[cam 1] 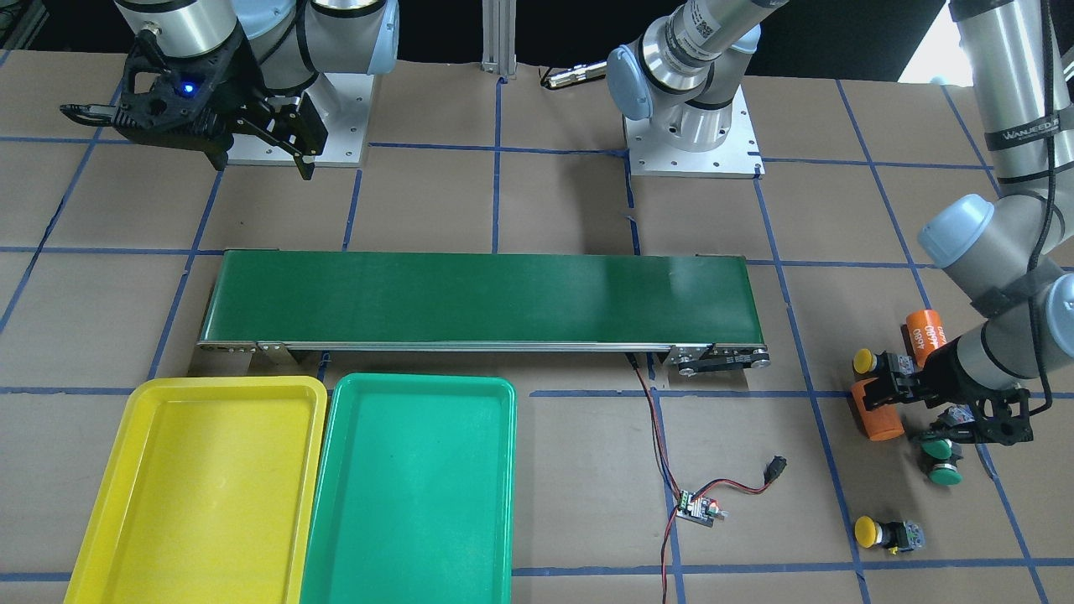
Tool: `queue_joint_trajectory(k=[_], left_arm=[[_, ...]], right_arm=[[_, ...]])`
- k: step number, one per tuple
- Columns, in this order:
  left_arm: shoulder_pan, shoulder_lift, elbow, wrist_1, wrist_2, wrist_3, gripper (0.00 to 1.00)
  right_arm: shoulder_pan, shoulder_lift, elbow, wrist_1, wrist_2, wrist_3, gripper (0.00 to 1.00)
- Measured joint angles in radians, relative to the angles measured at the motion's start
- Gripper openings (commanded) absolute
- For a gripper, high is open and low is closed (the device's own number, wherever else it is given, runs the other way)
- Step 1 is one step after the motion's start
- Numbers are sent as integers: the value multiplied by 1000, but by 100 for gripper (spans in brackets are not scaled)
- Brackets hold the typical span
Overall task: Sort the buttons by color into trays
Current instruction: 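Grasp the orange cylinder with the left gripper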
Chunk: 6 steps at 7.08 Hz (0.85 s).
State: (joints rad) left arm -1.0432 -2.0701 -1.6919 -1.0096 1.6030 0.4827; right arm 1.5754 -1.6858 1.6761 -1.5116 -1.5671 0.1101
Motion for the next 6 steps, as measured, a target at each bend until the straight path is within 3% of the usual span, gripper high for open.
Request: queue_joint_trajectory(k=[2,4,6], left_arm=[[-1,-24,-7,6,-2,-31,55],[-2,-32,-12,6,-3,-32,6],[-9,-28,-14,3,-20,-19,0]], right_arm=[[0,0,0,1,-1,-1,100],[0,0,0,1,-1,-1,100],[0,0,-1,0,0,-1,100]])
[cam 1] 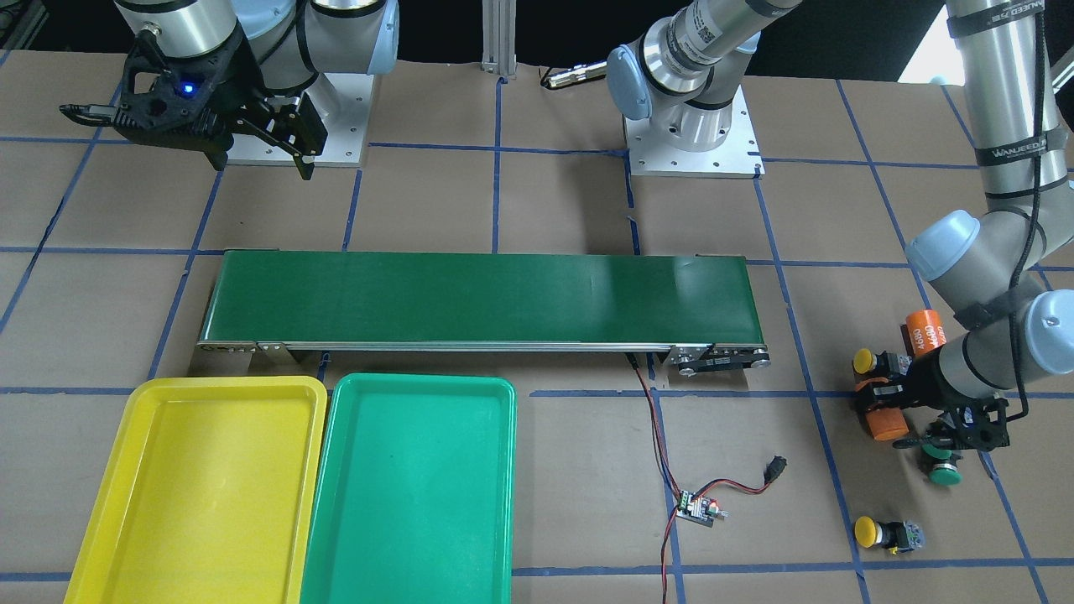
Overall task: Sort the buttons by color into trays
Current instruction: 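Carry the orange cylinder with the left gripper onto the conveyor belt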
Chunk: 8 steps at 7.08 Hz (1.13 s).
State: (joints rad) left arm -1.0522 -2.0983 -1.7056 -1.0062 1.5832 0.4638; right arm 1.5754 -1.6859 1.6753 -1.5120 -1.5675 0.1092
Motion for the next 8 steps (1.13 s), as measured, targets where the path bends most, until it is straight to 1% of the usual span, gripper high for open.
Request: queue_joint_trajectory(k=[1,3,5,6,8], left_arm=[[-28,22,1,-5,-3,21,0],[-146,112,-4,-52,1,127,0],[-209,234,-34,-179,0,337,0],[-237,301,-96,-213,-2,446,0],[-325,417,-242,-208,-4,588,0]], right_arm=[[0,0,0,0,1,1,100],[0,0,0,-9,3,0,100],[0,0,0,-14,1,0,100],[0,0,1,-14,1,0,100],[0,-1,1,-13,1,0,100]])
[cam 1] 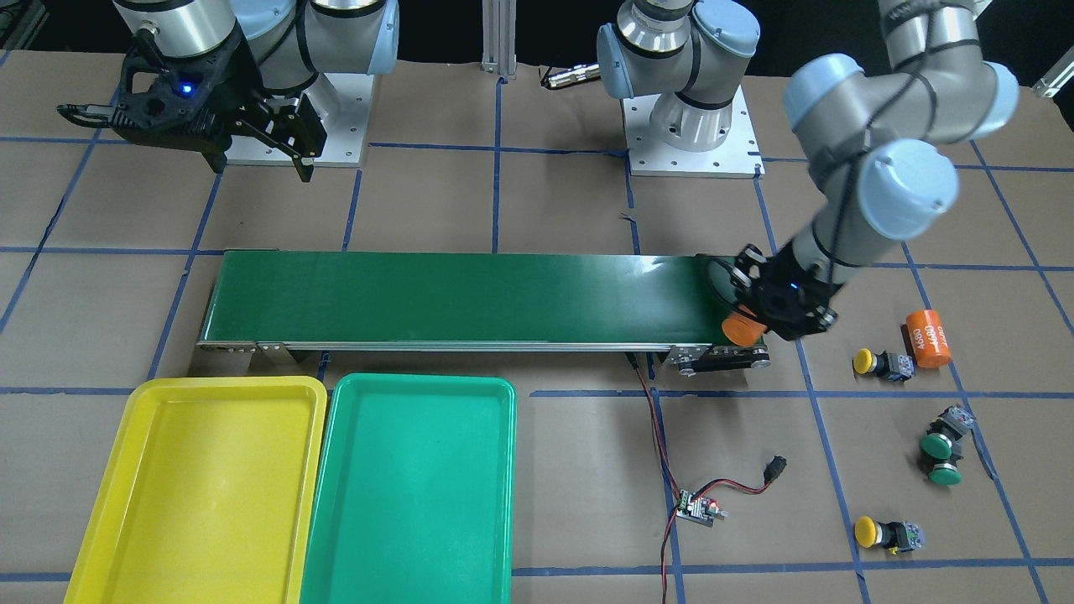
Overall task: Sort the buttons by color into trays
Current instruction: 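Carry the orange cylinder with the left gripper onto the conveyor belt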
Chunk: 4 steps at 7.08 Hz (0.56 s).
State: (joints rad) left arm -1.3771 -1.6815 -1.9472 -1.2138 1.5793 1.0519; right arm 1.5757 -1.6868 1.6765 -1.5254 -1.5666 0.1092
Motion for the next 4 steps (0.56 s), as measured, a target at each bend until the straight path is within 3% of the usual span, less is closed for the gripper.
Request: queue_joint_trajectory(k=[3,4], left_arm=[[-70,92,-129,57,-1,211,0],[-77,101,-177,120,-1,264,12]], right_arm=[[1,1,0,1,0,0,100],[1,1,0,1,0,0,100]])
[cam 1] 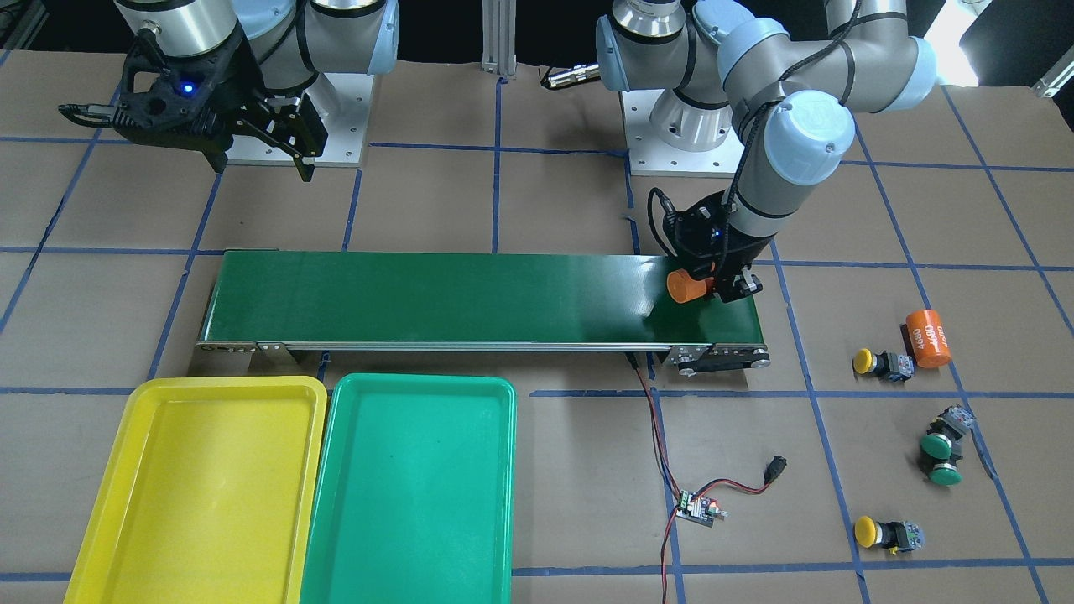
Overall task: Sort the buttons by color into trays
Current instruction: 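Carry the orange cylinder with the left gripper onto the conveyor belt, then open the left gripper to release the cylinder on the belt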
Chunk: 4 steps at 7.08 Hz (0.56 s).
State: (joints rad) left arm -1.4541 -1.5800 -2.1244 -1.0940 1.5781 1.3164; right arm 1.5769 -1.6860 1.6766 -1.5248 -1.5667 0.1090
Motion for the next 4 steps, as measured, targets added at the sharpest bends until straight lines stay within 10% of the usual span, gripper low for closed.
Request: queue_joint_trajectory(k=[1,4], left_arm=[[-5,6,-43,60,0,28,99],[-10,16,-72,136,-8,38,100]], right_arm=[[0,0,0,0,-1,0,100],[0,0,0,3,-3,0,100]])
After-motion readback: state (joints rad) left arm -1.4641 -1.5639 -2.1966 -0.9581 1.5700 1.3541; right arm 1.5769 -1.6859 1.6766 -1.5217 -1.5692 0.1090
